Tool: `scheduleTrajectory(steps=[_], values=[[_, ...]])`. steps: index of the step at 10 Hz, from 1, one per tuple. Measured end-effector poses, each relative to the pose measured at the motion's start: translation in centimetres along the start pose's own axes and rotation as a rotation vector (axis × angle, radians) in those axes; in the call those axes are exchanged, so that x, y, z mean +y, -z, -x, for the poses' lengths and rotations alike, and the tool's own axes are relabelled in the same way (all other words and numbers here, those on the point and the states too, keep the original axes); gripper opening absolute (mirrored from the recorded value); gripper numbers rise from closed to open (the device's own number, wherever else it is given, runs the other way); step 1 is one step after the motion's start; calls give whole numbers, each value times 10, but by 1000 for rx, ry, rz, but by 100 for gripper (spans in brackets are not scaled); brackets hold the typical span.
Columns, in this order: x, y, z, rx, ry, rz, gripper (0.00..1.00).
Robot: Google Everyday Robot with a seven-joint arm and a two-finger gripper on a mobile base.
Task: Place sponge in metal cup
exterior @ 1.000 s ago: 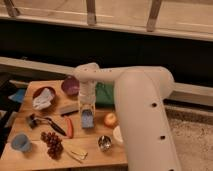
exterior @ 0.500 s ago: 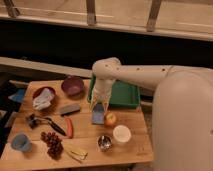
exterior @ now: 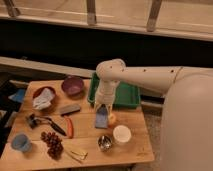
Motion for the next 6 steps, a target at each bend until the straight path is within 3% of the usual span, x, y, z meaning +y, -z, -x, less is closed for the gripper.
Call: scheduleTrajectory(steps=[3, 6], values=[[-5, -19, -21, 75, -14, -15, 0], [-13, -20, -31, 93, -33, -5, 0]])
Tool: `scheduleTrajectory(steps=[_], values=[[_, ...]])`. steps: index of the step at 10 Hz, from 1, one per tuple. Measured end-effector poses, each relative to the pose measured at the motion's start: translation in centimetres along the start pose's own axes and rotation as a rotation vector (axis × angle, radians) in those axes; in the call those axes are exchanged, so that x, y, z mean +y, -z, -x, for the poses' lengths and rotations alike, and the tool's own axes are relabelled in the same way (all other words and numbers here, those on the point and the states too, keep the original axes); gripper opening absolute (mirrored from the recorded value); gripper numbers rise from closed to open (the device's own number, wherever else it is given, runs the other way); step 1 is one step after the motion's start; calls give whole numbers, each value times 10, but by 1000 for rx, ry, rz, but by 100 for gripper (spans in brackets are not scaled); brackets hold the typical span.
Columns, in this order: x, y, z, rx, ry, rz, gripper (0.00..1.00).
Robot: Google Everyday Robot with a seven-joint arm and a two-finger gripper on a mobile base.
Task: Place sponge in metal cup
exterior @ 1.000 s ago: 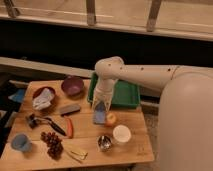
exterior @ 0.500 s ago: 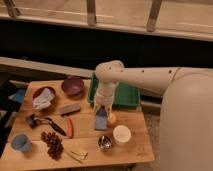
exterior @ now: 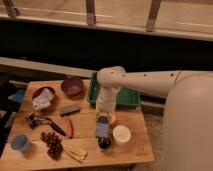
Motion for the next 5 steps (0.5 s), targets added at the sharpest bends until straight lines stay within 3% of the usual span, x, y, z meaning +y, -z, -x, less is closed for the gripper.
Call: scheduleTrajectory(steps=[5], values=[[2, -1, -1, 2, 3, -8, 0]])
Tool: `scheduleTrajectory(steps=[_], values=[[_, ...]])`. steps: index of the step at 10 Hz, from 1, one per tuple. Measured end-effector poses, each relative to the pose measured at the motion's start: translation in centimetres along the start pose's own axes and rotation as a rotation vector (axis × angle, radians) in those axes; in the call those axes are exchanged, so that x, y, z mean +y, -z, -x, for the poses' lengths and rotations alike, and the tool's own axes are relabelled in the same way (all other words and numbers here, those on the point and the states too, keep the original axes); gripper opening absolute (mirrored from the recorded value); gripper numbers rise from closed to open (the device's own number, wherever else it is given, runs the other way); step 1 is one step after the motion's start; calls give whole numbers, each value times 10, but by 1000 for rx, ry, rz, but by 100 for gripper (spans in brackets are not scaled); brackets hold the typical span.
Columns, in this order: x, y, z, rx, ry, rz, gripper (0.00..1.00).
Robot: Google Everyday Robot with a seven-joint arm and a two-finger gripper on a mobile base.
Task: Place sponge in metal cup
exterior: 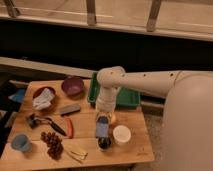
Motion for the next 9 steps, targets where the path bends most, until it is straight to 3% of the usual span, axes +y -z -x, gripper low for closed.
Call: scheduleTrajectory(steps=[9], values=[[-27, -18, -13, 62, -43, -24, 0]])
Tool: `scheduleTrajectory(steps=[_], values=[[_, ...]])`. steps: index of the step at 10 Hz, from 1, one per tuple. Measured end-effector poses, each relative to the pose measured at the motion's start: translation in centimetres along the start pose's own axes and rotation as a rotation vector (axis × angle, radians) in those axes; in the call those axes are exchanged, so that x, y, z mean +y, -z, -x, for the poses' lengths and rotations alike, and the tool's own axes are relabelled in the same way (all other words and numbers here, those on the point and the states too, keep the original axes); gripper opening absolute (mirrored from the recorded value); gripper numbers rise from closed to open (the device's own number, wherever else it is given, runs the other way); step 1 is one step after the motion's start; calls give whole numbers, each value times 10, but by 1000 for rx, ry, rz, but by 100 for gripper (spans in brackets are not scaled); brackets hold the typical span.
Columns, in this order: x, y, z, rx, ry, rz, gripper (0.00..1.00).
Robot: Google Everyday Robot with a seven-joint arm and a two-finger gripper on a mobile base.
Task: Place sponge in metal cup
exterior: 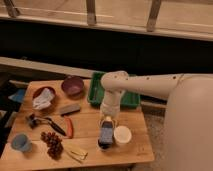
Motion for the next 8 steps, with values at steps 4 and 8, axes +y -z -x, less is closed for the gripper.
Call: scheduleTrajectory(steps=[4, 8], values=[[2, -8, -12, 42, 25, 3, 0], [-1, -18, -23, 98, 41, 20, 10]])
